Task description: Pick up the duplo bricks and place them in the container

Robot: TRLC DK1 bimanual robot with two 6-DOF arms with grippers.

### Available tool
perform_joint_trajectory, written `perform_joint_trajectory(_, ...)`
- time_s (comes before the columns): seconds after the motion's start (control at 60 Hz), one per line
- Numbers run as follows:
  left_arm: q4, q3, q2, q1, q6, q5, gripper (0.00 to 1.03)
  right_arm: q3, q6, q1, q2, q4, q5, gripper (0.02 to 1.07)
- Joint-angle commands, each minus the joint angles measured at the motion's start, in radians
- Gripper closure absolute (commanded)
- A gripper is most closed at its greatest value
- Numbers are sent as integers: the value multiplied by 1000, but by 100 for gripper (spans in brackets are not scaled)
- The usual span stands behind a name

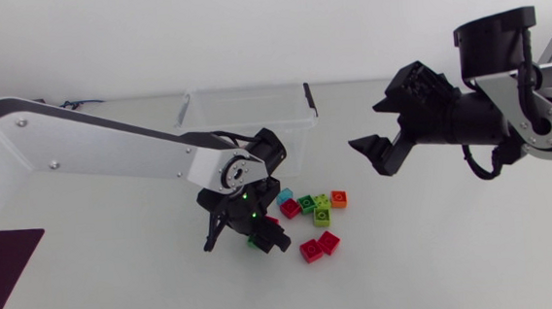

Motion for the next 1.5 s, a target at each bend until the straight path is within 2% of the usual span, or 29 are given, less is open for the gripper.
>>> perform_joint_trajectory(0.0, 0, 11, 32, -24, -30, -12, 61, -48, -64, -16, -8, -21, -33, 6)
perform_joint_trajectory(0.133, -44, -3, 12, -47, 1, -13, 66, -38, -184, -37, 57, -139, -160, 6)
perform_joint_trajectory(0.267, -124, -19, -71, -41, 109, -12, 71, 7, -310, -33, 181, -219, -174, 6)
perform_joint_trajectory(0.5, -207, -34, -309, -1, 286, 37, 72, 124, -405, -31, 379, -279, -191, 7)
perform_joint_trajectory(0.667, -213, -14, -456, 66, 419, 111, 72, 197, -454, -33, 514, -295, -186, 7)
perform_joint_trajectory(0.8, -210, 11, -509, 109, 498, 122, 72, 237, -476, -37, 584, -306, -185, 11)
perform_joint_trajectory(0.917, -161, 40, -517, 180, 537, 169, 72, 265, -480, -46, 626, -308, -185, 12)
perform_joint_trajectory(0.983, -95, 46, -511, 212, 542, 191, 72, 275, -480, -49, 647, -308, -185, 12)
perform_joint_trajectory(1.117, 5, 64, -474, 266, 544, 237, 71, 285, -483, -57, 687, -305, -186, 22)
perform_joint_trajectory(1.167, 56, 61, -456, 283, 544, 247, 71, 283, -483, -57, 693, -305, -186, 23)
perform_joint_trajectory(1.233, 109, 73, -414, 304, 540, 266, 71, 278, -483, -56, 704, -303, -186, 32)
perform_joint_trajectory(1.35, 177, 103, -355, 339, 519, 298, 70, 269, -483, -54, 701, -303, -188, 60)
perform_joint_trajectory(1.433, 226, 129, -312, 358, 498, 304, 69, 252, -480, -53, 684, -303, -188, 84)
perform_joint_trajectory(1.483, 252, 146, -282, 368, 482, 309, 69, 243, -476, -48, 678, -306, -186, 88)
